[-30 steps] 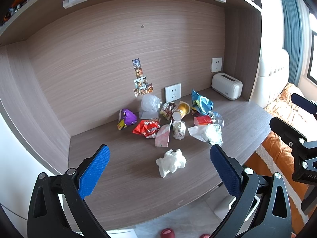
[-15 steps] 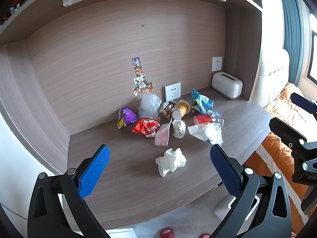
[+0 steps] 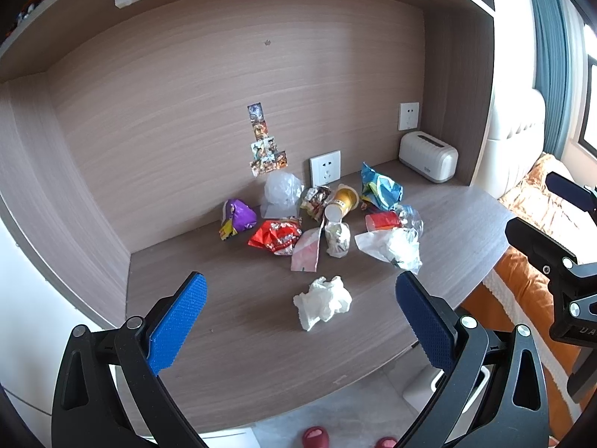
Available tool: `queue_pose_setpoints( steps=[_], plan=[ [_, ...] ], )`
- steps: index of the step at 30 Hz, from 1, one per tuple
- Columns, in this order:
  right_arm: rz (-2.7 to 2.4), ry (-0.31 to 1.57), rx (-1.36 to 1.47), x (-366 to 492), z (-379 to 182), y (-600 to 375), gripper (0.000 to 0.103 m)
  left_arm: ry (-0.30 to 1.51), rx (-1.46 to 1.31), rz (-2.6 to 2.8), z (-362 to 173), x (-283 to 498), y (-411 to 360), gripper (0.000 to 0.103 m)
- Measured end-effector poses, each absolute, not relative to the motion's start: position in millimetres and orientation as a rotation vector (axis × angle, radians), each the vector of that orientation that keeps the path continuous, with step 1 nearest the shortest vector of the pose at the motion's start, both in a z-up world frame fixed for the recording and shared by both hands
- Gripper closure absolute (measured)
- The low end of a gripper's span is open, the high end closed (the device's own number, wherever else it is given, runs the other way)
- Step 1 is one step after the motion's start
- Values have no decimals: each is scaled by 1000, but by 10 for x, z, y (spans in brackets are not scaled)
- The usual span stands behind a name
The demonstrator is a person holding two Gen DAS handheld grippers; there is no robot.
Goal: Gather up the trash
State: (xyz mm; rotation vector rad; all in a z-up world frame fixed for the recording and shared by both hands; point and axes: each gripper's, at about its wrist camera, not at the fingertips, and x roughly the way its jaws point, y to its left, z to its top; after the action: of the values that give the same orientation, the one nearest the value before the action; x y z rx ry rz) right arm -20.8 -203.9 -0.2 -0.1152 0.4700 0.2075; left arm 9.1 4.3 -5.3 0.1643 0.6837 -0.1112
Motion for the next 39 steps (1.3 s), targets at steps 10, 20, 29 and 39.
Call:
queue_pose_setpoints(
  steps=[10, 20, 29, 39],
  plan=[
    [213, 491, -120, -82, -52, -1995, 4, 704, 158, -118, -108, 202, 82, 4],
    [201, 517, -118, 133, -169, -1929, 4, 711, 156, -160, -267, 411, 79, 4],
    [175, 570, -152, 420, -456, -1868, 4, 720, 191, -199, -633, 660, 10, 4],
    [139, 693, -137, 988, -1095, -1796, 4, 831, 174, -248, -1378, 1135, 36, 4]
  ],
)
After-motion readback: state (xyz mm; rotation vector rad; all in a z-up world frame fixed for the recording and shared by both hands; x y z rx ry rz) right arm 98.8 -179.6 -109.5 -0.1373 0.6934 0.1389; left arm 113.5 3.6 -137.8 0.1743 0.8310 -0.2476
